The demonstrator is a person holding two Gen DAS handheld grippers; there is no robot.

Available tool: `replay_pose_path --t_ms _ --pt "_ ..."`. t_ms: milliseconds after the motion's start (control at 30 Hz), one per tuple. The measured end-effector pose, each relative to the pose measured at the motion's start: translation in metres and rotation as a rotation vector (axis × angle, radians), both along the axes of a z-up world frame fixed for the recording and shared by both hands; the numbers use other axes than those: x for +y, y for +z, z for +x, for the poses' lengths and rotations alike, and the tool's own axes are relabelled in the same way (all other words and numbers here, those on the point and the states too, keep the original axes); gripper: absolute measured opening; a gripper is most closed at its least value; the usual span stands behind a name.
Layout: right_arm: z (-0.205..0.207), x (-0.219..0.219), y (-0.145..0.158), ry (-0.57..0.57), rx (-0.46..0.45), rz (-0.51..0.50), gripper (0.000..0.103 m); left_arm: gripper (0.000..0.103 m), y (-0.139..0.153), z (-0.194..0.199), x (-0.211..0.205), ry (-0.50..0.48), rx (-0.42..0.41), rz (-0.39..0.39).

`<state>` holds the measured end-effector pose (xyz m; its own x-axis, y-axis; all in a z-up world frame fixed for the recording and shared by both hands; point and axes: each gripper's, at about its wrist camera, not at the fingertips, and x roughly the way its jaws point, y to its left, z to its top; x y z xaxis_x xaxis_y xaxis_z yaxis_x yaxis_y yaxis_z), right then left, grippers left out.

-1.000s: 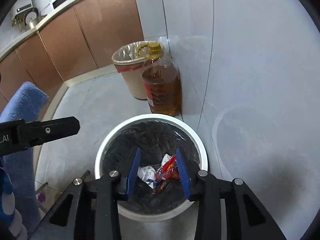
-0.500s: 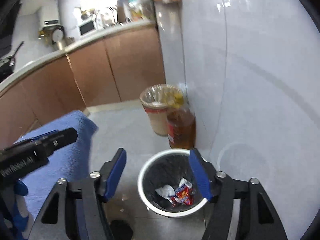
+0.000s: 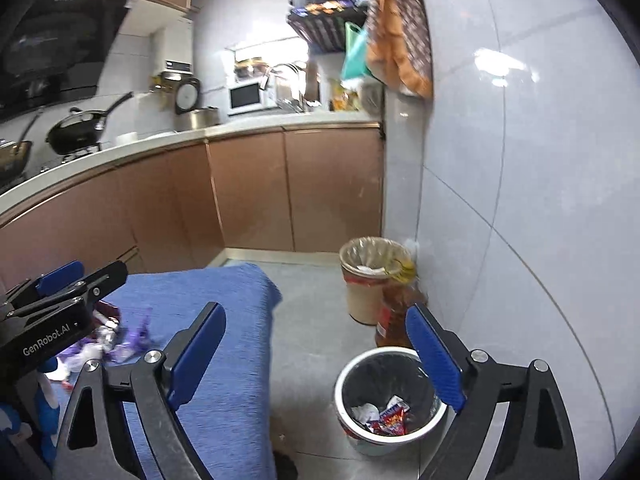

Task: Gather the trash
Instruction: 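Move both tools back over the remaining trash on the towel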

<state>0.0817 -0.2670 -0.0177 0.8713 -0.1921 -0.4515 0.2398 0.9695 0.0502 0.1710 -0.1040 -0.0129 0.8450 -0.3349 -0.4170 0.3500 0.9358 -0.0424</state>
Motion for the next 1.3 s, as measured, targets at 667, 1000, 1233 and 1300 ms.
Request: replay_pose_path --t_ms 667,1000,1233,1300 --pt "-0.038 0.091 0.05 0.066 -0.069 -0.077 0.095 0.079 0.015 -0.041 0.14 0.096 -0.069 -0.069" --pt "-0.04 0.117 0.065 0.127 -0.092 -0.061 0.096 0.079 -0.006 -0.031 0.211 0.108 -0.007 -0.093" --pt "-0.013 0.13 0.046 0.241 -0.048 0.0 0.095 0.079 -0.051 -0.006 0.272 0.152 0.113 -0.023" --pt "0.001 0.134 0.035 0.272 -0.018 0.011 0.095 0.078 -0.065 -0.001 0.282 0.157 0.15 -0.01"
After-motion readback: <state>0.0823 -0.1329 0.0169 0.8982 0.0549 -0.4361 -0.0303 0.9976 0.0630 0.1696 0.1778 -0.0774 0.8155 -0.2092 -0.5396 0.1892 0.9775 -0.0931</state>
